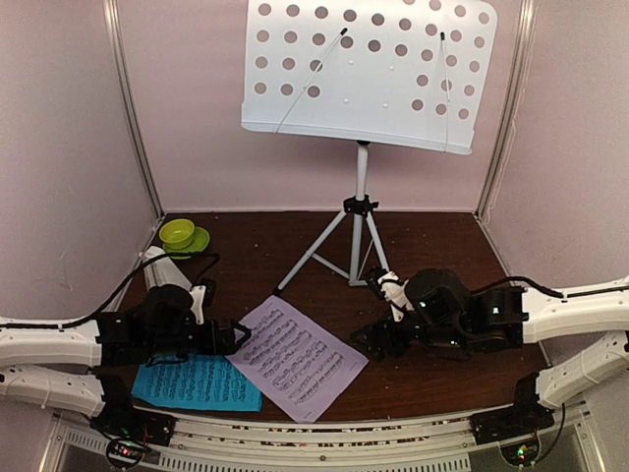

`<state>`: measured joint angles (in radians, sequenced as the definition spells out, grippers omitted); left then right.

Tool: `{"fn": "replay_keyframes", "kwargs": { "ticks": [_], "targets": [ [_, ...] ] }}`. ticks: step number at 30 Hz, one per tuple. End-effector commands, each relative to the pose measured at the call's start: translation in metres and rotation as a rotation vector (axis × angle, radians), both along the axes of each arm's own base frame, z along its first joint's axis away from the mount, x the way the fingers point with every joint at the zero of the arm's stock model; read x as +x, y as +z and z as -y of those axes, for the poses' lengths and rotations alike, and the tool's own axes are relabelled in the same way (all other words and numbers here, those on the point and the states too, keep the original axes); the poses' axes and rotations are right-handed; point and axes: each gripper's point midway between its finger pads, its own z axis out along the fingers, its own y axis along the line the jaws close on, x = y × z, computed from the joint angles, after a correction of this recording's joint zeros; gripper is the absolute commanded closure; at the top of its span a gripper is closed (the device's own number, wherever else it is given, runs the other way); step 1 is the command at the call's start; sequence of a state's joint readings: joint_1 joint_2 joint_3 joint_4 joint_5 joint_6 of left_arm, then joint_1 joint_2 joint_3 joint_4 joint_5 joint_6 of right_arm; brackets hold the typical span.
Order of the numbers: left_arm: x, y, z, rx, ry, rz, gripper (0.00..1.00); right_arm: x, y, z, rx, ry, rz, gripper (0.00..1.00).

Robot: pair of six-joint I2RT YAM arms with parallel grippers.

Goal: Set up the instrument practice props

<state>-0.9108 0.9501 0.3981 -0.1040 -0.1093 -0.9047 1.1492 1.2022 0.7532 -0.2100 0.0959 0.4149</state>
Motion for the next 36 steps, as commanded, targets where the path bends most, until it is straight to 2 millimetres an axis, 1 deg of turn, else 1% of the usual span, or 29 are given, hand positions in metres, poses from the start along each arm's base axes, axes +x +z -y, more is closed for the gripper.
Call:
{"fn": "replay_keyframes", "kwargs": {
  "ticks": [1,6,7,8,12,15,21,24,29,33,36],
  "targets": [
    [0.002,-0.007,-0.018,-0.146,0.206,-0.081,0.12,0.003,0.003,-0.021,-0.014,0.015,0.030,0.22],
    [0.000,-0.010,-0.030,-0.183,0.280,-0.108,0.12,0.002,-0.010,-0.040,-0.079,0.051,0.027,0.35],
    [-0.003,-0.021,-0.034,-0.174,0.290,-0.123,0.12,0.003,-0.012,-0.043,-0.090,0.050,0.026,0.35],
    [-0.005,-0.027,-0.036,-0.196,0.312,-0.148,0.12,0.003,-0.016,-0.045,-0.102,0.050,0.024,0.37],
    [-0.010,-0.043,-0.040,-0.209,0.346,-0.203,0.12,0.007,-0.031,-0.050,-0.157,0.039,0.013,0.43],
    [-0.011,-0.048,-0.044,-0.236,0.376,-0.213,0.13,0.010,-0.043,-0.053,-0.202,0.035,0.000,0.45],
    [-0.008,-0.048,-0.044,-0.295,0.390,-0.197,0.13,0.012,-0.069,-0.058,-0.272,0.031,-0.020,0.49],
    [-0.008,-0.054,-0.045,-0.321,0.398,-0.202,0.15,0.012,-0.081,-0.057,-0.306,0.028,-0.031,0.51],
    [-0.005,-0.056,-0.041,-0.334,0.380,-0.203,0.17,0.011,-0.097,-0.059,-0.345,0.036,-0.054,0.52],
    [-0.001,-0.061,-0.038,-0.353,0.371,-0.216,0.18,0.008,-0.109,-0.060,-0.372,0.049,-0.073,0.57],
    [0.002,-0.064,-0.033,-0.337,0.353,-0.222,0.20,0.006,-0.118,-0.061,-0.379,0.062,-0.089,0.57]
  ]
}}
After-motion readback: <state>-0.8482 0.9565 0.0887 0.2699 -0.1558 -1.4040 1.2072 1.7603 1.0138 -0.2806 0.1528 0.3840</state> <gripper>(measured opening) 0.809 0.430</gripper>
